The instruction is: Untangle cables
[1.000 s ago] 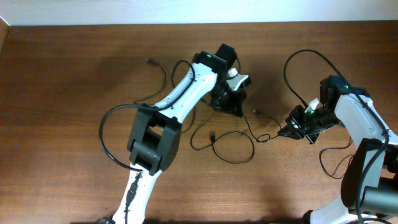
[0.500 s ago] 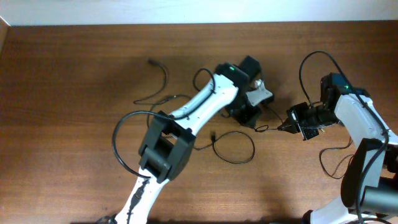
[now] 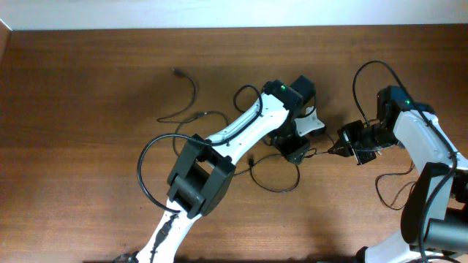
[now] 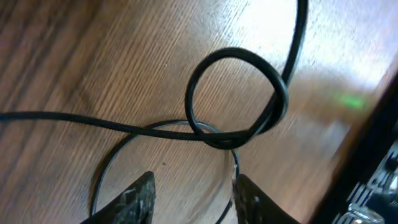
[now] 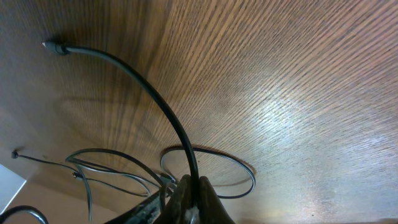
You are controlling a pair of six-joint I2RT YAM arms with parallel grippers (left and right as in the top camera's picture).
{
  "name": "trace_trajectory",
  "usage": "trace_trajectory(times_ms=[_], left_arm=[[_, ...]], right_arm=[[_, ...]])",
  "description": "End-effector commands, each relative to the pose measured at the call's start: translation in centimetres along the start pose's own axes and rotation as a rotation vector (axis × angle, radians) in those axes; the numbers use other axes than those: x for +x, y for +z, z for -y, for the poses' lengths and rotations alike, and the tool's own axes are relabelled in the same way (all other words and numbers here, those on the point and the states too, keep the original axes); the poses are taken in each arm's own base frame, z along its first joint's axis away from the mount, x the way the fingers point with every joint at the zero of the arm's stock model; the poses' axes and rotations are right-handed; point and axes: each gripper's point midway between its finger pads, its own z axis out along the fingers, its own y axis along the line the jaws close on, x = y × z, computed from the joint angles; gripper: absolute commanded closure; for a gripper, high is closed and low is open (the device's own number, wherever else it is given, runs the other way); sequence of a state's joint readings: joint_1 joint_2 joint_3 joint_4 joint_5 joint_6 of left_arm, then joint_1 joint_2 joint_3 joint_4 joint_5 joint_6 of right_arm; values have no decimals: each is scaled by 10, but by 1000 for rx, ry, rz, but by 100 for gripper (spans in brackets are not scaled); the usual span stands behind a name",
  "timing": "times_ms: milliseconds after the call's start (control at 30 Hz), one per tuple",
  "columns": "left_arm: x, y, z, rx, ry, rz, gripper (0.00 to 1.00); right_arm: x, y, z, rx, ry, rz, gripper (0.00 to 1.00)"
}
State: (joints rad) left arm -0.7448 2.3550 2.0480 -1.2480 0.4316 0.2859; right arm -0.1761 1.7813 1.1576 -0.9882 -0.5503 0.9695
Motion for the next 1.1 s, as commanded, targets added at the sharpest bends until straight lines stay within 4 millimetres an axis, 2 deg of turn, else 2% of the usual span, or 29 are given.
trace_trajectory(times_ms=[0, 100, 200, 267, 300, 367, 400, 533, 700, 800, 833, 900, 933, 967, 1000, 1033, 1067], left_arm=[[-8, -1, -4, -18, 84, 24, 59], [-18, -2, -4, -20, 103, 64, 59], [-20, 0, -1, -23, 115, 66, 55], [-25, 0, -1, -30, 125, 84, 58], [-29, 0, -2, -34, 132, 99, 63], [-36, -1, -4, -43, 142, 128, 79], [-39, -1, -4, -46, 147, 138, 82], [-43, 1, 7, -15, 167, 154, 72], [-54, 5, 18, -20, 210, 180, 63], [-55, 6, 22, -15, 215, 180, 65], [-55, 6, 21, -13, 192, 181, 61], [-55, 6, 21, -10, 145, 181, 59], [-54, 6, 18, -22, 95, 178, 64], [-52, 5, 3, -96, -6, 167, 86], [-48, 2, -16, -182, -115, 161, 95], [-46, -1, -25, -213, -164, 162, 100], [-45, -3, -30, -202, -207, 170, 100]], right_arm=[[-1, -1, 2, 4, 11, 12, 96], [-1, -1, 2, 4, 11, 12, 96], [-1, -1, 2, 4, 11, 12, 96], [-1, -1, 2, 4, 11, 12, 96], [-1, -1, 2, 5, 11, 12, 96], [-1, -1, 2, 4, 11, 12, 96], [-1, -1, 2, 4, 11, 11, 96], [0, -1, 2, 2, 11, 8, 96], [2, -1, 4, 9, 11, -1, 96], [5, 2, 2, 12, -1, -2, 96], [6, 3, 1, 13, -9, 0, 96], [8, 5, 0, 20, -43, 2, 96], [11, 7, -1, 22, -81, 1, 96], [13, 8, -2, 25, -100, 0, 96], [14, 9, -2, 29, -103, 1, 96], [14, 9, -2, 30, -104, 1, 96], [14, 9, -1, 30, -103, 0, 96]])
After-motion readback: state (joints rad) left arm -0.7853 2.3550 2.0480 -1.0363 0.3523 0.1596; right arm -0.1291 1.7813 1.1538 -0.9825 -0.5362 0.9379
